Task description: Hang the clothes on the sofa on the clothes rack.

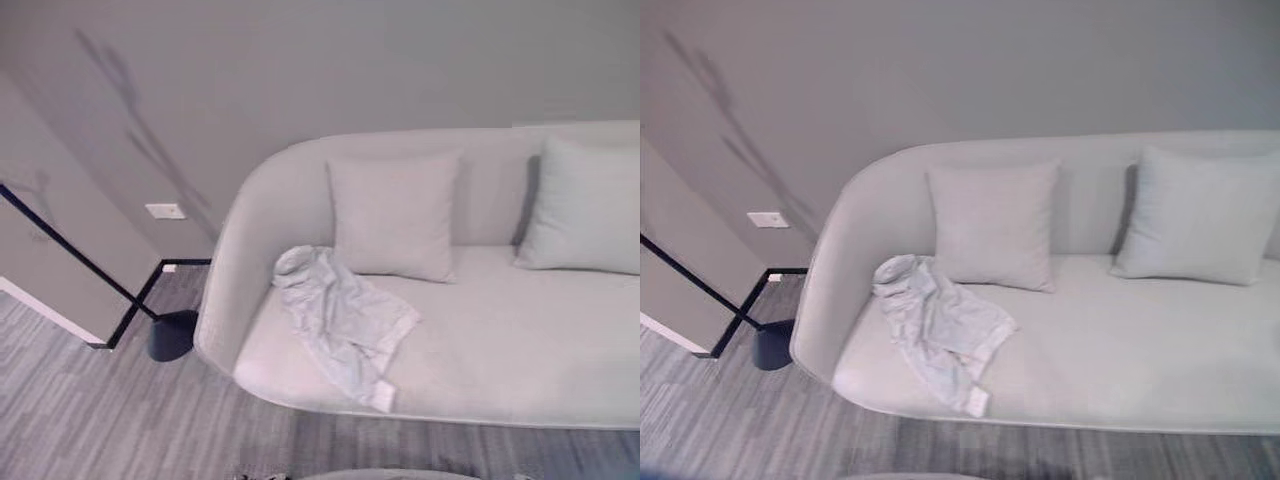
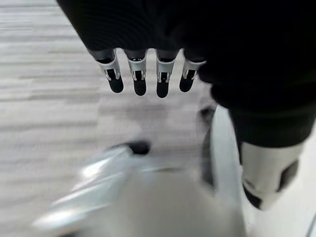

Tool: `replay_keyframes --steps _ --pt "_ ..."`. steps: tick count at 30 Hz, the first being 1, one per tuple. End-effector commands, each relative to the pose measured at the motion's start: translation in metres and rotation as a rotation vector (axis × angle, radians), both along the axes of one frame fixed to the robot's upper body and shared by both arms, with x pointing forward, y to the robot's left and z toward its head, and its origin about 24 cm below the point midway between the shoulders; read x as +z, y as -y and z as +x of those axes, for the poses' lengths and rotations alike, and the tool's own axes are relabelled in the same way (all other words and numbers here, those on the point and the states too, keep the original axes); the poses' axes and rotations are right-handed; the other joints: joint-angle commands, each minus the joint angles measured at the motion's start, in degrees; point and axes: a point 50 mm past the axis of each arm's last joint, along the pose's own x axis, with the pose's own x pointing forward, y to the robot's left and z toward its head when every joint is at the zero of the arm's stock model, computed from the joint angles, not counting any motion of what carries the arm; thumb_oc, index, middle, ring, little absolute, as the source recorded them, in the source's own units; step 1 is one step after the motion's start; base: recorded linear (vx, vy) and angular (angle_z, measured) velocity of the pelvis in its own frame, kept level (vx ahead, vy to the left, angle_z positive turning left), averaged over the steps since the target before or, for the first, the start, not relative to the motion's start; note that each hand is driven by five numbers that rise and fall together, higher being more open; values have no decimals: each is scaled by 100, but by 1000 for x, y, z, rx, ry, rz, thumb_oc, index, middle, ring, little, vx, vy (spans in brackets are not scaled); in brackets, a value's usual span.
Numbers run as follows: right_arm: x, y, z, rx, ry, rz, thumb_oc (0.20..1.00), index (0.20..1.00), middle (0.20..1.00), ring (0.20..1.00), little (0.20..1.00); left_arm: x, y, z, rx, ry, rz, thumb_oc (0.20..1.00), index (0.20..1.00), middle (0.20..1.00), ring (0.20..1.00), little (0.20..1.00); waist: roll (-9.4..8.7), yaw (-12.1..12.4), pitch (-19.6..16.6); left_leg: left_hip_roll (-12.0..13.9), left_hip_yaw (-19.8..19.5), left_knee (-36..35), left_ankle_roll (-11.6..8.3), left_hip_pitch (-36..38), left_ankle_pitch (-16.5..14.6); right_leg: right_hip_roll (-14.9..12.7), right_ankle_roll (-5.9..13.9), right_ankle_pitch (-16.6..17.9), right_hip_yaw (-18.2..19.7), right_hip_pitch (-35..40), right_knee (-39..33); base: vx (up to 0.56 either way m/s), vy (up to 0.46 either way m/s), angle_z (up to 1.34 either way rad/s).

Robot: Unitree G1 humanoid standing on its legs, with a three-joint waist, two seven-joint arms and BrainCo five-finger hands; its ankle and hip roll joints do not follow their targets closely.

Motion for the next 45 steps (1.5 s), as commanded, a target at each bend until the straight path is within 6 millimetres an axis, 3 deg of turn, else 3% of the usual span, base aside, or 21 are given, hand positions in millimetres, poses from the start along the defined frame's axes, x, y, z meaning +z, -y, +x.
replay_keyframes --steps 1,2,3,4,5,7,9,10,11,12,13,14,17,19,23,26,27,28,34,39,45 --pt "14 7 52 27 99 -62 1000 1000 1000 1000 1000 2 -1 10 3 26 24 1000 1000 1000 1000 1000 338 42 355 645 -60 -296 18 98 504 -341 344 -412 624 142 -186 10 522 -14" --pt "17 2 66 83 138 -69 1000 1000 1000 1000 1000 4 -6 13 32 45 35 1000 1000 1000 1000 1000 383 13 573 296 2 -309 148 273 361 -459 310 -392 644 105 -79 26 507 -15" --pt "20 2 74 130 143 -84 1000 1000 1000 1000 1000 4 -7 13 44 46 41 1000 1000 1000 1000 1000 427 -5 679 206 45 -331 176 375 330 -541 311 -359 640 55 -18 28 802 -26" --pt "27 3 91 220 165 -125 1000 1000 1000 1000 1000 4 -8 11 75 50 42 1000 1000 1000 1000 1000 533 -18 859 140 271 -385 181 530 314 -581 278 -380 278 31 90 20 474 -25" --pt "27 3 91 220 165 -126 1000 1000 1000 1000 1000 4 -8 11 75 50 42 1000 1000 1000 1000 1000 533 -18 859 141 271 -385 181 530 315 -581 278 -380 279 30 90 -13 552 -68" --pt "32 8 96 252 177 -159 1000 1000 1000 1000 1000 4 -13 4 75 34 60 1000 1000 1000 1000 1000 629 -176 1005 -27 450 -385 173 580 161 -83 307 -541 205 68 387 -5 425 -50" --pt "30 10 90 295 164 -176 1000 1000 1000 1000 1000 4 -16 -2 40 10 76 1000 1000 1000 1000 1000 586 -342 972 -330 398 -385 240 591 67 662 322 -694 346 88 525 37 294 5" --pt "30 10 90 296 164 -176 1000 1000 1000 1000 1000 4 -16 -2 40 9 76 1000 1000 1000 1000 1000 594 -348 973 -318 395 -385 240 579 89 673 312 -685 349 65 550 43 215 15" --pt "30 11 89 320 157 -186 1000 1000 1000 1000 1000 4 -17 -4 27 1 79 1000 1000 1000 1000 1000 580 -412 948 -433 353 -385 271 588 33 979 313 -760 410 28 598 52 238 27" --pt "30 11 88 378 138 -201 1000 1000 1000 1000 1000 4 -19 -5 18 -6 79 1000 1000 1000 1000 1000 563 -546 925 -585 252 -385 347 639 -7 1549 268 -827 502 -169 688 93 303 14" --pt "31 11 90 402 139 -211 1000 1000 1000 1000 1000 4 -19 -3 18 -3 76 1000 1000 1000 1000 1000 566 -620 955 -639 178 -385 403 702 -47 1799 238 -859 604 -358 758 61 204 6" --pt "31 11 90 402 139 -211 1000 1000 1000 1000 1000 4 -19 -3 18 -3 76 1000 1000 1000 1000 1000 566 -620 957 -639 179 -385 403 704 -47 1799 238 -861 605 -358 761 50 98 -1" --pt "31 11 91 423 139 -217 1000 1000 1000 1000 1000 6 -17 13 -27 24 70 1000 1000 1000 1000 1000 510 -817 1037 -756 -59 -385 533 837 -36 2294 103 -788 837 -1054 610 83 31 6" --pt "32 12 90 421 138 -221 1000 1000 1000 1000 1000 8 -16 20 -42 43 73 1000 1000 1000 1000 1000 481 -825 1043 -780 -91 -385 545 826 -43 2297 80 -799 868 -960 516 47 -26 18" --pt "57 14 132 581 263 -326 1000 1000 1000 1000 1000 19 -4 65 -141 193 62 1000 1000 1000 1000 1000 433 -684 1117 -834 -203 -385 656 733 -8 2189 104 -625 866 -847 200 14 -30 59" --pt "87 16 170 671 401 -428 1000 1000 1000 1000 1000 20 4 70 -169 222 45 1000 1000 1000 1000 1000 554 -670 1178 -784 -245 -385 672 683 67 2138 130 -609 860 -773 41 43 8 -15" --pt "88 16 170 671 401 -429 1000 1000 1000 1000 1000 20 4 70 -169 222 44 1000 1000 1000 1000 1000 558 -679 1184 -782 -251 -385 672 684 67 2139 130 -606 854 -766 34 54 46 0" --pt "118 10 204 748 528 -518 1000 1000 1000 1000 1000 19 10 72 -161 235 26 1000 1000 1000 1000 1000 650 -675 1275 -755 -237 -385 663 646 155 2100 155 -599 831 -776 47 45 42 -4" --pt "194 -42 284 884 831 -669 1000 1000 1000 1000 1000 20 13 76 -67 258 17 1000 1000 1000 1000 1000 765 -408 1748 -710 -340 -385 633 437 292 1975 167 -651 814 -936 230 18 32 7" --pt "233 -75 317 944 917 -695 1000 1000 1000 1000 1000 18 15 71 -11 248 7 1000 1000 1000 1000 1000 900 -145 2242 -684 -394 -385 586 160 378 1864 229 -629 838 -1190 464 -44 44 12" --pt "271 -59 334 928 883 -823 1000 1000 1000 1000 1000 15 30 70 -27 253 -32 1000 1000 1000 1000 1000 1283 202 2598 -609 -461 -361 569 -259 577 1777 333 -577 958 -1698 918 -31 59 17"
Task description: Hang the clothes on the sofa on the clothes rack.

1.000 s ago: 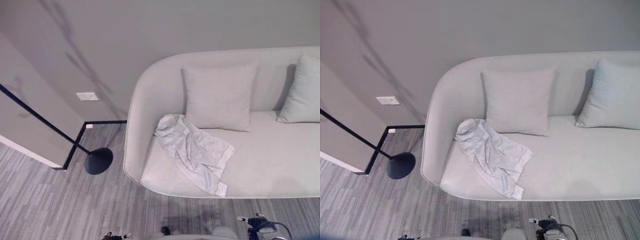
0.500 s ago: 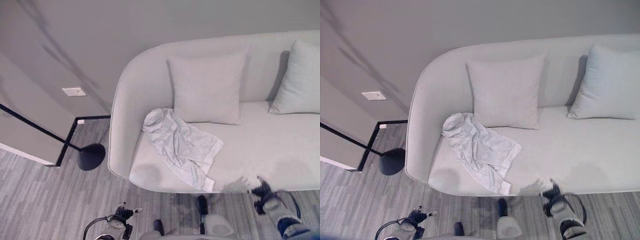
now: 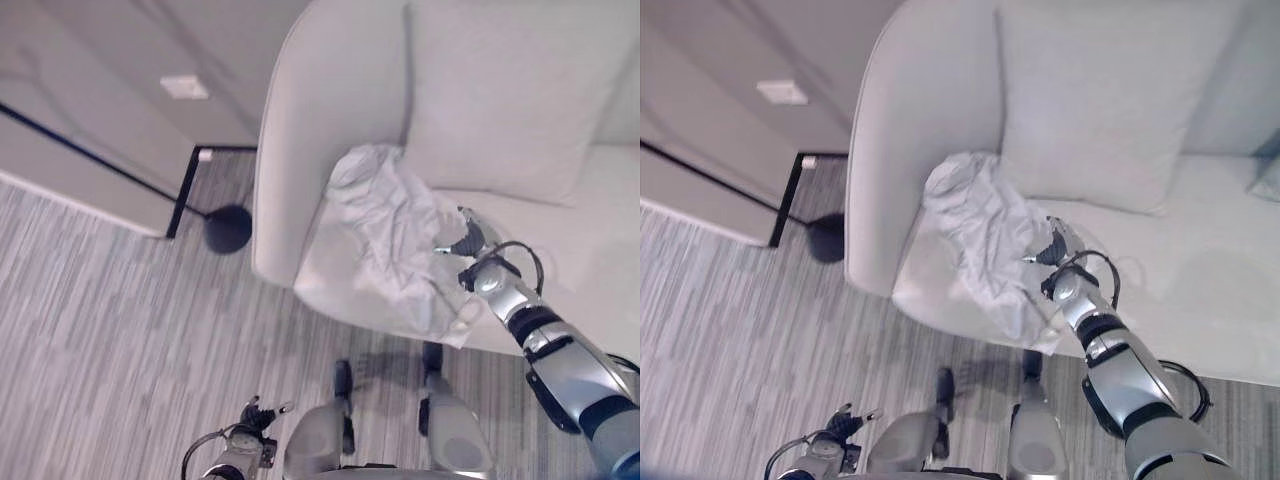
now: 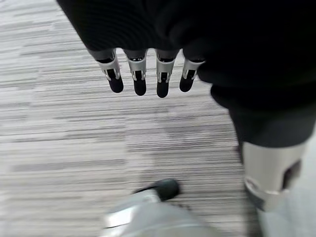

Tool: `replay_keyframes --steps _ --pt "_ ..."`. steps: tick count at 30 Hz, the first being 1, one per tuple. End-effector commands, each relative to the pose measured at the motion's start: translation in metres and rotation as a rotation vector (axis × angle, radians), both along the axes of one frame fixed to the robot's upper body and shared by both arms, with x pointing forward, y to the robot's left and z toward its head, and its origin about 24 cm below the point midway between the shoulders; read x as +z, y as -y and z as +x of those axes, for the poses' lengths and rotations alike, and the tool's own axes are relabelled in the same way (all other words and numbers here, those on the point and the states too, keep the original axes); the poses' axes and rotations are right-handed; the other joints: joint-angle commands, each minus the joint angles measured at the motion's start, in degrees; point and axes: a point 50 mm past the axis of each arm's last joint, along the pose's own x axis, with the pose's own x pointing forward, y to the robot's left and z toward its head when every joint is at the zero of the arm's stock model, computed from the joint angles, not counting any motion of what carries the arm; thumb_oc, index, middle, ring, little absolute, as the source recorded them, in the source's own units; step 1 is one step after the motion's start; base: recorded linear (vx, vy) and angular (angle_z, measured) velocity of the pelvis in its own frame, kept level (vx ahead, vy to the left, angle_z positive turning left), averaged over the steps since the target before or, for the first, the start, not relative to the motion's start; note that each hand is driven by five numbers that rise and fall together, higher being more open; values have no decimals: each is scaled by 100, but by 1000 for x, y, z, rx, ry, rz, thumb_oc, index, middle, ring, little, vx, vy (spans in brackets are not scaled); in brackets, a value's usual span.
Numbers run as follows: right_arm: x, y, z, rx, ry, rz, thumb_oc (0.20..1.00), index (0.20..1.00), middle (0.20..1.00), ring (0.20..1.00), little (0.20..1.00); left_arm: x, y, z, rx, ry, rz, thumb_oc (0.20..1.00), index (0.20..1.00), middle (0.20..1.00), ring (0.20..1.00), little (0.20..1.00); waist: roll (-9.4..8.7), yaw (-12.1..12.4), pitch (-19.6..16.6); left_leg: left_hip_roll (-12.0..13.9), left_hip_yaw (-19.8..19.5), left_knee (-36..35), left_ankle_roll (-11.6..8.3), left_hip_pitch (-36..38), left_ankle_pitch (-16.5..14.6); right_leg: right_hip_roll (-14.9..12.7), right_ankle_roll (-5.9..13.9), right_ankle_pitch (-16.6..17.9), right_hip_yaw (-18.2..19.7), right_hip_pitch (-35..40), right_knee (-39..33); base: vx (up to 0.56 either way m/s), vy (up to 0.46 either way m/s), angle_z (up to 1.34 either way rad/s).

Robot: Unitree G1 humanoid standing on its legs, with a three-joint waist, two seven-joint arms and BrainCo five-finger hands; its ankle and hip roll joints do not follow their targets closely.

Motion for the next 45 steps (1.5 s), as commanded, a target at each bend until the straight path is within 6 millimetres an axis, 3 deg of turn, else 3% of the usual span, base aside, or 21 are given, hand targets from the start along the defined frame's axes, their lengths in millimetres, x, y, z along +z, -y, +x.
replay_keyframes --steps 1,6,8,11,13,14,15,16,17,20,25,30,36,41,45 --pt "50 9 19 -37 115 -58 1000 1000 1000 1000 1000 1 6 9 -31 4 13 1000 1000 1000 1000 1000 408 170 167 -116 40 95 220 -102 386 -87 188 -542 459 -506 1444 -27 49 -2" --pt "63 31 18 -101 116 -119 1000 1000 1000 1000 1000 7 13 18 -76 73 10 1000 1000 1000 1000 1000 541 492 167 -70 -15 864 241 -811 333 -115 250 -530 595 -1075 1913 -41 -23 5" --pt "73 47 16 -140 117 -185 1000 1000 1000 1000 1000 13 12 26 -104 137 18 1000 1000 1000 1000 1000 573 703 167 -15 -67 1430 241 -1534 323 -89 275 -449 683 -1551 2239 -70 -76 12" --pt "79 54 15 -156 104 -239 1000 1000 1000 1000 1000 17 13 31 -134 172 33 1000 1000 1000 1000 1000 605 824 167 51 -87 1915 260 -2164 267 -66 298 -411 785 -2019 2574 -79 -81 0" --pt "58 54 10 -151 -1 -304 1000 1000 1000 1000 1000 21 15 36 -188 209 54 1000 1000 1000 1000 1000 527 929 167 87 -141 2291 278 -2750 248 -10 281 -333 871 -2389 2753 -72 -138 6" --pt "42 50 7 -146 -66 -318 580 580 580 580 580 23 17 37 -211 225 63 1000 1000 1000 1000 1000 427 949 167 99 -158 2467 274 -2985 227 7 259 -296 869 -2512 2807 -49 -121 16" --pt "42 49 7 -145 -66 -318 473 473 473 473 473 23 17 37 -210 225 63 1000 1000 1000 1000 1000 423 946 167 100 -160 2487 273 -3001 220 8 259 -297 870 -2523 2817 -27 -78 19" --pt "34 48 5 -148 -100 -317 200 200 200 200 200 24 15 38 -206 234 63 1000 1000 1000 1000 1000 414 942 167 104 -173 2493 266 -3061 212 22 259 -276 892 -2568 2834 -4 -5 16" --pt "34 47 6 -147 -100 -317 200 200 200 200 200 24 15 38 -205 234 63 1000 1000 1000 1000 1000 407 940 167 104 -171 2499 266 -3066 211 23 259 -276 895 -2574 2839 -8 -34 -3" --pt "9 39 -1 -134 -197 -315 200 200 200 200 200 25 8 34 -212 241 96 1000 1000 1000 1000 1000 239 865 167 83 -209 2516 244 -3149 172 17 238 -255 859 -2569 2758 -13 -43 -27" --pt "-9 33 -8 -118 -211 -232 200 200 200 200 200 22 -1 28 -187 209 123 1000 1000 1000 1000 1000 16 750 167 42 -236 2462 192 -2944 128 -1 222 -237 803 -2370 2685 -5 -17 16" --pt "-14 40 -13 -178 -193 -158 200 200 200 200 200 19 -5 25 -156 180 133 1000 1000 1000 1000 1000 -82 633 167 18 -263 2333 142 -2669 113 -35 241 -267 752 -2145 2561 -10 17 1" --pt "-13 37 -13 -258 -51 112 200 200 200 200 200 12 -9 16 -78 110 133 1000 1000 1000 1000 1000 -317 389 167 -21 -195 1457 67 -1556 83 -100 267 -365 633 -1405 2074 6 51 0" --pt "-16 28 -17 -253 45 249 200 200 200 200 200 12 -15 17 -11 96 122 1000 1000 1000 1000 1000 -387 178 167 -98 -84 699 45 -626 94 -112 252 -464 612 -824 1733 30 76 -4" --pt "-13 39 -26 -301 125 333 200 200 200 200 200 10 -18 14 9 68 125 1000 1000 1000 1000 1000 -413 -2 167 -173 28 336 60 -147 136 -116 206 -446 578 -523 1608 8 80 -4"
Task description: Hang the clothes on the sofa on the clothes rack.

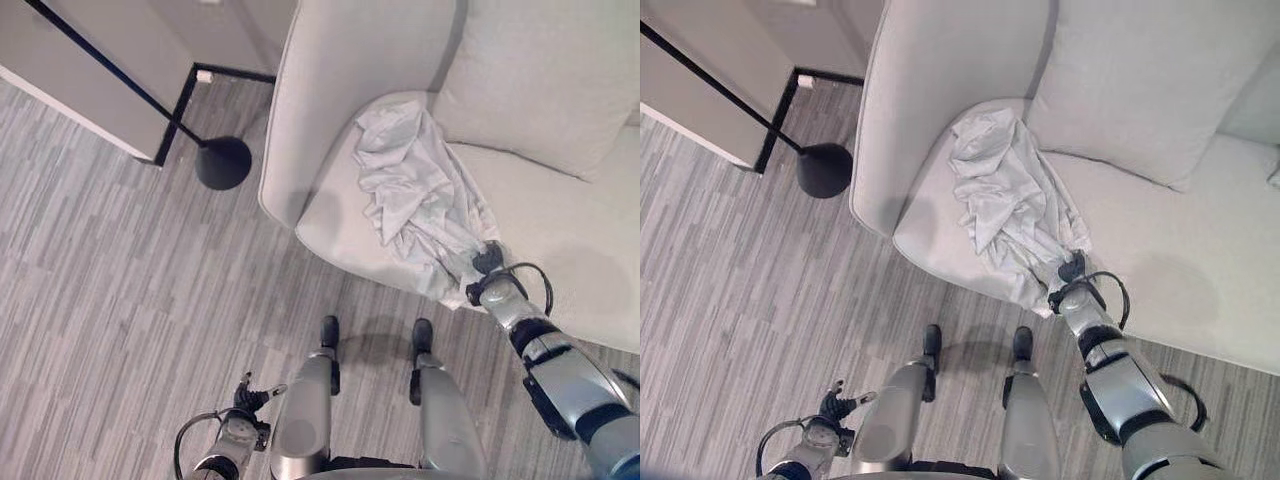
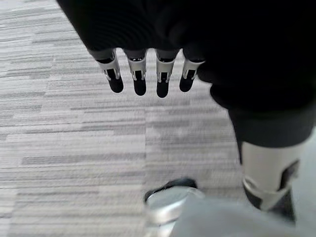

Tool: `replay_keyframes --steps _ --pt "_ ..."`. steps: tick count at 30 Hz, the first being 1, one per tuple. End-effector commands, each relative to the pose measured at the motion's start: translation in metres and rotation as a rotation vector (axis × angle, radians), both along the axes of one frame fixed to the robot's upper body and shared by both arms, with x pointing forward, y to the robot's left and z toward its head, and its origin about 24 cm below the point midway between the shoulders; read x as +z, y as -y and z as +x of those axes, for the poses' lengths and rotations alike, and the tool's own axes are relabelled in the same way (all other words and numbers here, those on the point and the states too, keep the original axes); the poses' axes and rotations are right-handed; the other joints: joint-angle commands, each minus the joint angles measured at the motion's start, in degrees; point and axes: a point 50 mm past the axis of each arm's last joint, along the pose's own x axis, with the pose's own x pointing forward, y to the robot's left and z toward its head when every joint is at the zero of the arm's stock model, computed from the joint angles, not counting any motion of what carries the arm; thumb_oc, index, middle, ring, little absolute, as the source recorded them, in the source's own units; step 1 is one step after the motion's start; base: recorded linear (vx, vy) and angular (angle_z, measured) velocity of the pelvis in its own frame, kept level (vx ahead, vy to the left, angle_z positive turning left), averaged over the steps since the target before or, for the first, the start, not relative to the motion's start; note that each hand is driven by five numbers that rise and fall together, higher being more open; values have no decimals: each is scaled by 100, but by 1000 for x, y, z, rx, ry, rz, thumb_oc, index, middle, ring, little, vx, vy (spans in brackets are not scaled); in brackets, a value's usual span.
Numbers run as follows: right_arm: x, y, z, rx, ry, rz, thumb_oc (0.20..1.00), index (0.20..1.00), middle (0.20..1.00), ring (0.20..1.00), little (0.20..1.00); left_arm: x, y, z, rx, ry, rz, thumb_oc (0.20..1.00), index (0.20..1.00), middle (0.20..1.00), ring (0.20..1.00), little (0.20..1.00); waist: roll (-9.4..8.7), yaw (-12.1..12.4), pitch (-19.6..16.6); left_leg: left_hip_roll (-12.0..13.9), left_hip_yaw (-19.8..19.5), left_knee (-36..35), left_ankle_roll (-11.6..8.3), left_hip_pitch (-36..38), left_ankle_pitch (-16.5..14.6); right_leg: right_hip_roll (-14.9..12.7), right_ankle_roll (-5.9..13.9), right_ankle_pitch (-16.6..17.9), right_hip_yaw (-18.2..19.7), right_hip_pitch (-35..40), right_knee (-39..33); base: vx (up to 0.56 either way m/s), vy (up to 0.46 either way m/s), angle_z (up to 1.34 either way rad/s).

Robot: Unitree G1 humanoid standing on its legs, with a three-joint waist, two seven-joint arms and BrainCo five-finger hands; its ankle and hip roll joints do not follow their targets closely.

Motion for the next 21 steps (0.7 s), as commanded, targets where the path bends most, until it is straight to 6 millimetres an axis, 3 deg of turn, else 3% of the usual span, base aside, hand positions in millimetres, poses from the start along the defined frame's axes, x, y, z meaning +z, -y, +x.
replay_keyframes --steps 1,4,7,11,12,14,15,16,17,21 --pt "40 33 3 -125 186 -16 200 200 200 200 200 -6 3 -10 46 -55 -12 1000 1000 1000 1000 1000 269 -245 242 -119 174 -1435 -43 1365 521 25 145 283 -57 115 258 39 93 -22" --pt "42 51 -12 -213 246 55 200 200 200 200 200 -12 3 -24 74 -114 -22 1000 1000 1000 1000 1000 280 -384 129 -207 278 -1596 1 1727 418 32 118 228 -95 356 275 65 92 -10" --pt "45 53 -19 -239 305 127 200 200 200 200 200 -15 3 -31 94 -139 -31 1000 1000 1000 1000 1000 295 -439 -72 -260 288 -1596 41 1915 279 57 111 143 -111 490 297 57 66 -15" --pt "83 30 -15 -161 521 297 200 200 200 200 200 -17 -1 -40 152 -165 -46 1000 1000 1000 1000 1000 241 -549 -539 -347 327 -1596 103 2180 173 144 62 148 -121 691 300 41 22 -10" --pt "83 30 -16 -162 519 298 200 200 200 200 200 -17 -2 -40 153 -166 -46 1000 1000 1000 1000 1000 236 -551 -536 -347 328 -1596 104 2188 170 144 62 146 -120 701 298 0 0 0" --pt "112 9 -6 -81 633 380 200 200 200 200 200 -15 -4 -37 153 -155 -43 1000 1000 1000 1000 1000 187 -584 -752 -379 343 -1596 132 2320 156 214 39 149 -106 779 340 0 0 0" --pt "112 8 -6 -80 633 381 200 200 200 200 200 -15 -4 -37 155 -155 -42 1000 1000 1000 1000 1000 181 -586 -745 -379 346 -1596 132 2328 153 215 39 145 -103 785 342 0 0 0" --pt "138 -1 -3 -21 717 382 200 200 200 200 200 -13 -6 -31 152 -126 -43 1000 1000 1000 1000 1000 147 -597 -899 -408 352 -1596 148 2386 139 241 32 168 -108 832 351 -34 19 -1" --pt "151 -3 -1 0 755 364 200 200 200 200 200 -9 -6 -25 142 -95 -40 1000 1000 1000 1000 1000 127 -611 -936 -422 362 -1596 153 2383 180 249 23 236 -107 833 343 -30 30 -1" --pt "211 -10 6 71 913 248 200 200 200 200 200 17 -7 19 43 114 -10 1000 1000 1000 1000 1000 97 -666 -1085 -433 398 -1596 154 2503 177 285 30 253 -111 959 362 -8 34 -2"
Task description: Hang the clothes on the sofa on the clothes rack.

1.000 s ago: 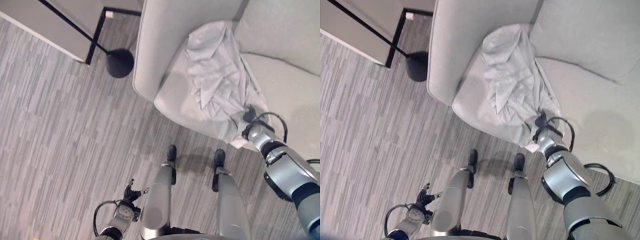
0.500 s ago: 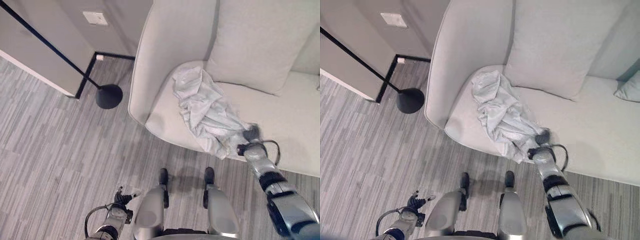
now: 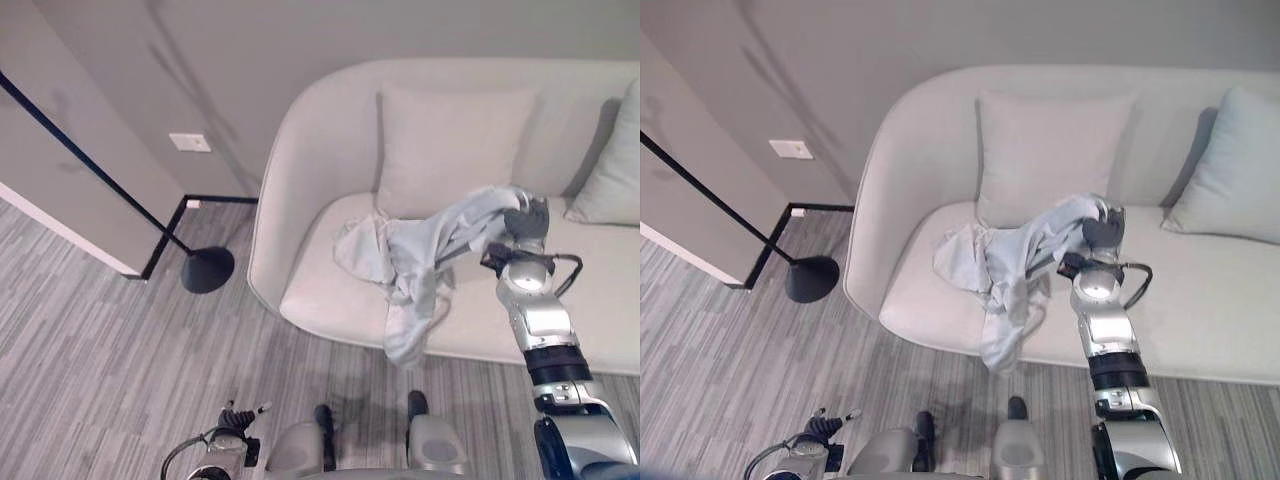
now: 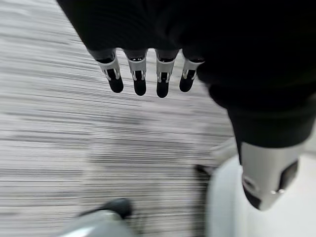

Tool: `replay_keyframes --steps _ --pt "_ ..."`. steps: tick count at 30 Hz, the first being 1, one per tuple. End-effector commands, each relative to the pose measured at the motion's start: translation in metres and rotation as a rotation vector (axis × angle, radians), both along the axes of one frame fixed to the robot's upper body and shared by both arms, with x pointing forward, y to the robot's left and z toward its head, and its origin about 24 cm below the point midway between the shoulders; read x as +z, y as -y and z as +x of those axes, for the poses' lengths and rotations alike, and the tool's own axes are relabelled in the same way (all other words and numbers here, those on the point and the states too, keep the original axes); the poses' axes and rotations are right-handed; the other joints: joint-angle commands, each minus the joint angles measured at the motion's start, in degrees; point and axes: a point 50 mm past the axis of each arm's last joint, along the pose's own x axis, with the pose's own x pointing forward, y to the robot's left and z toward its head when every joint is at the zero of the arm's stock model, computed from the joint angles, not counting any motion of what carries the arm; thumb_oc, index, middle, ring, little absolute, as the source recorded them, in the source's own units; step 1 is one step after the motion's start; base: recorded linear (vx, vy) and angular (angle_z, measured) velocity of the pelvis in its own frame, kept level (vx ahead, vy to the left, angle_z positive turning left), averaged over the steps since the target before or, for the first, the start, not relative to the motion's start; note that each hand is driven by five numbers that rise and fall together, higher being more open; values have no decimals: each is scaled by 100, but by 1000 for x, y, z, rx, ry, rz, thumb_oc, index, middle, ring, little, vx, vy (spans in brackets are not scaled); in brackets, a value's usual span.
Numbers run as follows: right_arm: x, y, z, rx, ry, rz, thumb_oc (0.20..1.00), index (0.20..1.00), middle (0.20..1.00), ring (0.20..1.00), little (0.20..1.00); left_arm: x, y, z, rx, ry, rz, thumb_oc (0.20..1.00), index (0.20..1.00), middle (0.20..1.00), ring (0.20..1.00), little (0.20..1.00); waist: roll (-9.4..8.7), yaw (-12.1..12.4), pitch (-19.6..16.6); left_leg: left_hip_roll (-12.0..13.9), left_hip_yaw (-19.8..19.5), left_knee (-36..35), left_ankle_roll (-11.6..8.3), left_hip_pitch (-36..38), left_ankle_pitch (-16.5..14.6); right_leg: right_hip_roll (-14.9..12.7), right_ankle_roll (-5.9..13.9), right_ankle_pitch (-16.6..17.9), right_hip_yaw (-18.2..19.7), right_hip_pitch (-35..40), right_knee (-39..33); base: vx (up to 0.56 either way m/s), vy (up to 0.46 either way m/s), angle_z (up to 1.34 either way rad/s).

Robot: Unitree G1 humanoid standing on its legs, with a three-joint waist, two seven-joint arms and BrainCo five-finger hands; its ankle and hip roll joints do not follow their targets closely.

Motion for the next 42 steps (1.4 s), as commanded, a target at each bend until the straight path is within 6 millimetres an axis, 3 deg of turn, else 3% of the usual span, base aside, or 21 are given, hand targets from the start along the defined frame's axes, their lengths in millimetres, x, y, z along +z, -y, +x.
replay_keyframes --steps 1,2,3,4,6,7,8,10,11,14,18,23,24,25,29,31,33,35,38,39,42 --pt "85 1 6 -16 293 -105 200 200 200 200 200 17 0 27 -55 125 33 1000 1000 1000 1000 1000 353 -86 -241 -274 108 -1599 -23 1123 407 422 -183 278 -108 -406 561 -1 49 -6" --pt "114 -7 11 5 359 -138 200 200 200 200 200 33 2 49 -85 235 43 1000 1000 1000 1000 1000 297 -110 -301 -282 122 -1599 -29 1193 407 440 -174 294 -95 -344 583 1 31 -10" --pt "115 -8 11 7 362 -138 200 200 200 200 200 34 3 50 -82 237 41 1000 1000 1000 1000 1000 305 -120 -276 -283 126 -1599 -29 1202 406 440 -173 292 -91 -338 586 -3 53 -23" --pt "141 -14 13 13 412 -175 200 200 200 200 200 44 5 61 -85 301 41 1000 1000 1000 1000 1000 253 -133 -338 -292 150 -1599 -36 1260 394 461 -161 323 -88 -302 607 -8 24 -29" --pt "157 -16 14 11 441 -207 200 200 200 200 200 50 6 69 -81 339 41 1000 1000 1000 1000 1000 223 -145 -353 -293 162 -1599 -40 1293 389 479 -153 337 -81 -277 615 -7 22 -24" --pt "190 -24 16 10 500 -243 200 200 200 200 200 68 4 84 -67 433 70 1000 1000 1000 1000 1000 155 -144 -423 -287 179 -1599 -51 1346 390 495 -139 351 -83 -235 629 -4 17 -6" --pt "193 -26 16 14 505 -245 200 200 200 200 200 69 4 86 -62 438 68 1000 1000 1000 1000 1000 171 -160 -393 -288 186 -1599 -51 1348 390 496 -138 349 -76 -237 632 0 13 -7" --pt "221 -34 15 13 548 -292 200 200 200 200 200 85 -1 98 -58 513 121 1000 1000 1000 1000 1000 101 -151 -465 -286 188 -1599 -54 1391 380 512 -129 362 -72 -199 631 10 8 -10" --pt "246 -45 12 23 587 -320 200 200 200 200 200 93 -5 105 -42 552 156 1000 1000 1000 1000 1000 64 -166 -503 -286 205 -1599 -57 1427 368 527 -114 376 -65 -171 635 13 8 -6" --pt "277 -69 6 60 647 -362 200 200 200 200 200 113 -8 120 -30 641 192 1000 1000 1000 1000 1000 20 -226 -568 -273 226 -1599 -69 1463 360 549 -84 403 -63 -141 643 3 0 -4" --pt "297 -94 1 123 689 -362 200 200 200 200 200 118 -3 132 -63 653 212 1000 1000 1000 1000 1000 -18 -301 -643 -266 250 -1599 -77 1488 351 563 -76 421 -53 -122 642 4 -3 2" --pt "319 -128 -13 221 760 -357 200 200 200 200 200 116 46 154 -293 617 163 1000 1000 1000 1000 1000 -36 -458 -742 -267 278 -1599 -73 1514 312 576 -68 460 -47 -134 691 2 4 -6" --pt "320 -128 -13 219 762 -358 200 200 200 200 200 117 47 155 -294 620 162 1000 1000 1000 1000 1000 -28 -449 -739 -267 277 -1599 -73 1505 315 575 -69 466 -48 -140 686 18 7 -11" --pt "321 -139 -17 262 781 -353 200 200 200 200 200 117 71 160 -406 613 133 1000 1000 1000 1000 1000 -39 -526 -756 -265 290 -1599 -73 1517 306 577 -67 479 -36 -147 700 14 5 -10" --pt "321 -138 -18 259 783 -356 200 200 200 200 200 118 73 161 -409 616 130 1000 1000 1000 1000 1000 -30 -502 -741 -267 292 -1599 -73 1504 332 574 -73 508 -36 -160 697 -1 5 -10" --pt "316 -162 -25 350 812 -370 200 200 200 200 200 141 168 174 -814 655 38 1000 1000 1000 1000 1000 42 -708 -626 -295 309 -1599 -69 1587 321 572 -75 534 -47 -148 721 64 60 -4" --pt "316 -163 -26 357 816 -372 200 200 200 200 200 145 179 175 -863 664 36 1000 1000 1000 1000 1000 61 -725 -581 -297 313 -1599 -73 1604 326 578 -79 529 -52 -136 720 18 21 -3" --pt "319 -175 -32 395 839 -377 200 200 200 200 200 161 210 179 -959 698 13 1000 1000 1000 1000 1000 80 -809 -459 -310 320 -1599 -80 1654 333 569 -95 538 -57 -103 728 34 23 -4" --pt "320 -179 -35 407 847 -377 200 200 200 200 200 164 216 181 -975 703 13 1000 1000 1000 1000 1000 89 -837 -415 -313 322 -1599 -83 1682 332 568 -99 541 -61 -81 727 18 8 -7" --pt "321 -192 -41 451 865 -399 200 200 200 200 200 169 227 182 -980 695 -8 200 200 200 200 200 80 -928 -373 -330 318 -1599 -97 1723 325 556 -116 566 -53 -59 729 25 4 -15" --pt "324 -204 -50 470 895 -470 200 200 200 200 200 170 232 183 -890 684 -109 200 200 200 200 200 83 -1028 -387 -341 314 -1599 -108 1739 320 551 -131 592 -33 -38 710 18 -3 -5"
